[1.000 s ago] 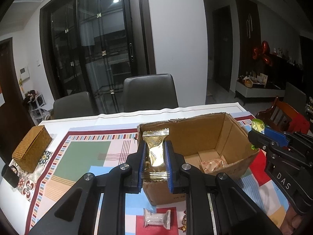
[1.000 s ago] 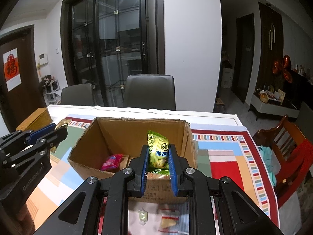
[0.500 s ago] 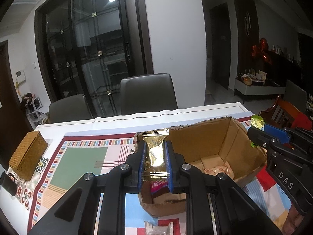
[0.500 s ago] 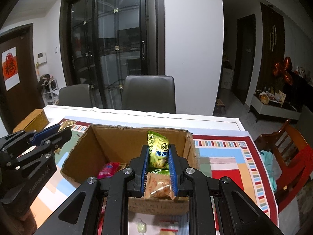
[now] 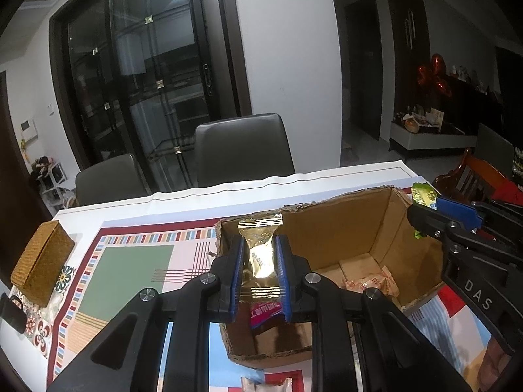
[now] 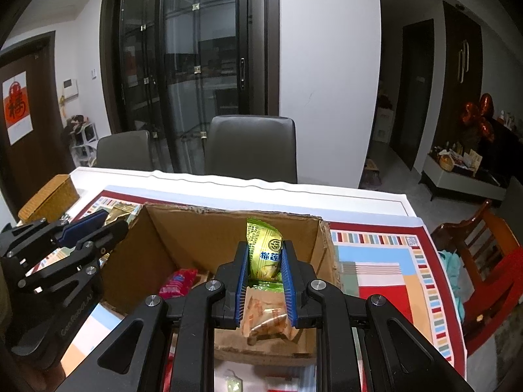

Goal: Organize snacks
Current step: 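Open both tools over the box to drop the gold and green candies, then withdraw both open tools from the box back toward the remaining snacks, then grasp the white pastry with the left tool while the right tool grasps the red wafer bag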

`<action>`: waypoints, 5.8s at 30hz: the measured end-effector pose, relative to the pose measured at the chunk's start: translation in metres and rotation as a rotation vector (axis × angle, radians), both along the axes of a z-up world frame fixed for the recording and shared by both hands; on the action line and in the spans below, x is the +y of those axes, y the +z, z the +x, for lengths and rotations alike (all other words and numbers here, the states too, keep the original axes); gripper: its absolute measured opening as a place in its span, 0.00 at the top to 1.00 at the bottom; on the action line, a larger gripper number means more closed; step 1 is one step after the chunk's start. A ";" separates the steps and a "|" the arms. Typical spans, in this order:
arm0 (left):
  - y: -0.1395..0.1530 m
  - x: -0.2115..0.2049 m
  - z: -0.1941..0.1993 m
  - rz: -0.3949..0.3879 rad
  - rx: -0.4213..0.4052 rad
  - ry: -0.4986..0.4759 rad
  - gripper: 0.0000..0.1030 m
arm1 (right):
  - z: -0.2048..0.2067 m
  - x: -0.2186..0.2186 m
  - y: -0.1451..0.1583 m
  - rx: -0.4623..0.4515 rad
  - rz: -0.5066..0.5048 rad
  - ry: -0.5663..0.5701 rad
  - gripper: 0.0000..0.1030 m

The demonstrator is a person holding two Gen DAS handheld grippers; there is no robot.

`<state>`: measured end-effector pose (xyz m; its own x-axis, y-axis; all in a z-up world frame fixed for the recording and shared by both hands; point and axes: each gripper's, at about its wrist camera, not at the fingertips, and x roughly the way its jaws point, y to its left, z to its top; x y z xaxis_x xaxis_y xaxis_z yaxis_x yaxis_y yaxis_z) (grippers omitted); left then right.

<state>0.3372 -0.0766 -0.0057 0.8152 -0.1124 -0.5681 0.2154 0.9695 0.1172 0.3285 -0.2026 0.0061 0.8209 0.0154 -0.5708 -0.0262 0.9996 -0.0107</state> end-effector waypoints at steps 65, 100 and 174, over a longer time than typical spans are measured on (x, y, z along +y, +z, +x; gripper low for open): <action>0.015 0.038 -0.088 0.005 -0.044 0.027 0.30 | -0.080 0.009 0.008 -0.047 0.000 -0.038 0.44; -0.051 0.039 -0.106 0.035 0.081 -0.031 0.29 | -0.100 0.025 -0.066 0.092 -0.006 -0.007 0.44; -0.165 0.037 -0.042 0.004 0.360 -0.137 0.49 | -0.063 0.052 -0.178 0.323 -0.005 0.083 0.77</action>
<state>0.2948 -0.0394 -0.1708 0.5411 -0.2038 -0.8159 0.3713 0.9284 0.0144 0.2657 -0.1508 -0.1724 0.5933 0.0711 -0.8018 -0.1103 0.9939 0.0065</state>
